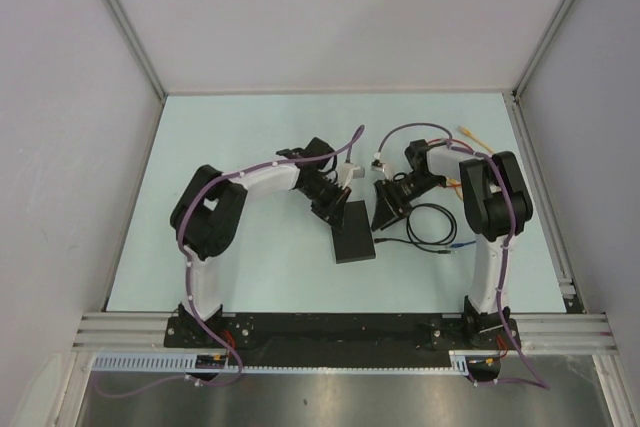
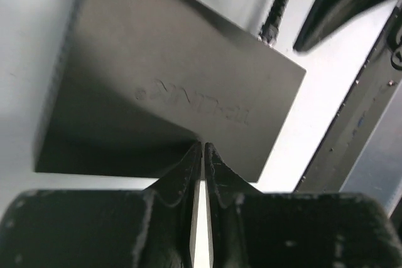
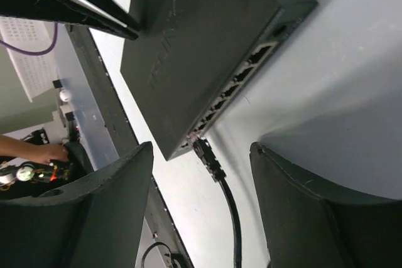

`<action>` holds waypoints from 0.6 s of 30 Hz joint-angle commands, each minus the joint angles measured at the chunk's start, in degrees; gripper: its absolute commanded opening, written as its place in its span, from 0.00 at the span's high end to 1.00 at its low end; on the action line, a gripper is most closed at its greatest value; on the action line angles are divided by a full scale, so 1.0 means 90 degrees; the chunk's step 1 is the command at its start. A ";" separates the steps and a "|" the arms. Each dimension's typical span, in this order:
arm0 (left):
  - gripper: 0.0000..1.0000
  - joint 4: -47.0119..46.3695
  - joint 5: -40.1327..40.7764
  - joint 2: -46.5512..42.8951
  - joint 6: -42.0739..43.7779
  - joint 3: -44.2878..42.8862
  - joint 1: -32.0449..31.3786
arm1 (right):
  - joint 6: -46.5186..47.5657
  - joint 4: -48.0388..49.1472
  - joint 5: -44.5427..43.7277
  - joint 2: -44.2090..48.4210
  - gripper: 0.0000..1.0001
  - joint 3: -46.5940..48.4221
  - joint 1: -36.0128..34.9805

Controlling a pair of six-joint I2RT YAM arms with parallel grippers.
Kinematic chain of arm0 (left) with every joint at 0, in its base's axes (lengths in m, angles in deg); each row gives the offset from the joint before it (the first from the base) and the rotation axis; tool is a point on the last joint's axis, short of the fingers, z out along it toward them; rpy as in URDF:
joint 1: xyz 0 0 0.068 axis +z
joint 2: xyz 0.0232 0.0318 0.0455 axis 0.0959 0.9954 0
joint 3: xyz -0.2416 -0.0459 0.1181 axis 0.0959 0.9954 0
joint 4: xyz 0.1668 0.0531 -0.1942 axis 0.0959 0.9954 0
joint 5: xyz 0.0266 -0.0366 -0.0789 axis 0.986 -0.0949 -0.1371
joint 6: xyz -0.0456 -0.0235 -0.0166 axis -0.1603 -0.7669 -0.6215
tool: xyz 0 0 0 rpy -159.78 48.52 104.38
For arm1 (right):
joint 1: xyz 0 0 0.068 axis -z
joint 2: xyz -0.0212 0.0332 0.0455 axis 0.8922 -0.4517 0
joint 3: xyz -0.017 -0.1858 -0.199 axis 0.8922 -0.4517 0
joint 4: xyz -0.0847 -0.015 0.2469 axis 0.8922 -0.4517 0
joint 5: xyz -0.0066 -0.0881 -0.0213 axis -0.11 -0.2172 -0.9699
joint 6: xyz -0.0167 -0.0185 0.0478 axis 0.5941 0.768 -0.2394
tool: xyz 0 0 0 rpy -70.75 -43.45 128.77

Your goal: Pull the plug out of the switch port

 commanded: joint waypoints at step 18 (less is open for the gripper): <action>0.85 0.0219 0.0804 0.0602 0.0464 -0.0705 -0.0008 | 0.0498 -0.0421 -0.0589 -0.0849 0.36 0.0113 -0.0147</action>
